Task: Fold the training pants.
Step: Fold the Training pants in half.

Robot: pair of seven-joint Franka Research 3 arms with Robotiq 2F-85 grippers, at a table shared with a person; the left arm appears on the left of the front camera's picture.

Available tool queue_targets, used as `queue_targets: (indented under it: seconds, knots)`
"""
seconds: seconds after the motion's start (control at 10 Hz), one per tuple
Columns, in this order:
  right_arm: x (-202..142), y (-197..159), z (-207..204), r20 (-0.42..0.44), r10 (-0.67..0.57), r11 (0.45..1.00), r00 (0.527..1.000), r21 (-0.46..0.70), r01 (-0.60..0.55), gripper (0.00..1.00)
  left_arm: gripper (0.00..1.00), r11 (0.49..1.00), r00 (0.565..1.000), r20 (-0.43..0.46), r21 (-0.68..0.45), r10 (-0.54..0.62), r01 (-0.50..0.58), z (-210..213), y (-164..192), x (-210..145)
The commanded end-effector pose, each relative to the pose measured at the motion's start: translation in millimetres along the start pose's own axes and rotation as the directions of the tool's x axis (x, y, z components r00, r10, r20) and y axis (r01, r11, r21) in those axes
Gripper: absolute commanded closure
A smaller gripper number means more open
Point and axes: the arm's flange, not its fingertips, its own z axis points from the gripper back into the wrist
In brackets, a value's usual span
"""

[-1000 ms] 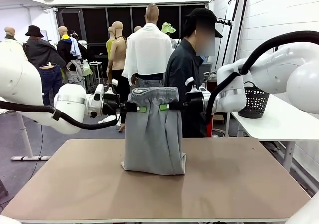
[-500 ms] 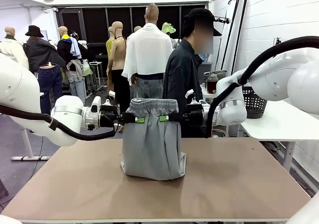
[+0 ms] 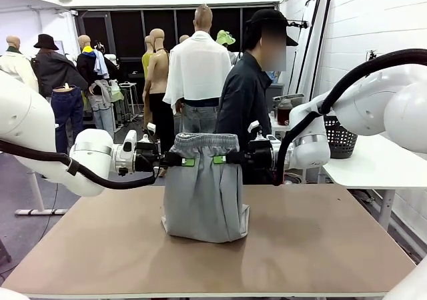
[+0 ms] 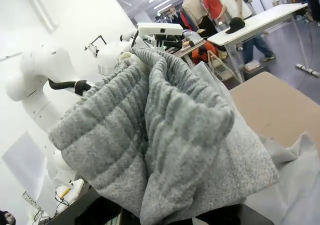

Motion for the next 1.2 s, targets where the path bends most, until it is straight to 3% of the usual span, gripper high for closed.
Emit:
queue_targets:
  seconds: [0.0, 0.5, 0.9, 1.1]
  knots:
    - [-19.9, 4.2, -3.2, 0.024, -0.059, 0.998, 0.998, 0.013, 0.059, 1.00, 1.00, 0.994, 0.994, -0.010, 0.014, 0.107, -0.106, 7.4, -11.7, -21.4]
    - [-79.1, -1.6, -11.9, 0.041, -0.251, 0.968, 0.967, 0.036, 0.250, 1.00, 1.00, 0.933, 0.930, -0.066, 0.008, 0.360, -0.361, 29.8, -16.7, -79.7]
    - [-125.6, -24.4, -14.1, 0.111, -0.350, 0.937, 0.930, 0.024, 0.350, 1.00, 1.00, 0.875, 0.870, -0.098, 0.014, 0.483, -0.484, 23.5, 27.3, -104.6]
    - [-131.3, -34.9, -10.7, 0.142, -0.367, 0.928, 0.919, -0.002, 0.371, 1.00, 1.00, 0.869, 0.864, -0.098, 0.042, 0.494, -0.492, 19.4, 51.3, -106.2]
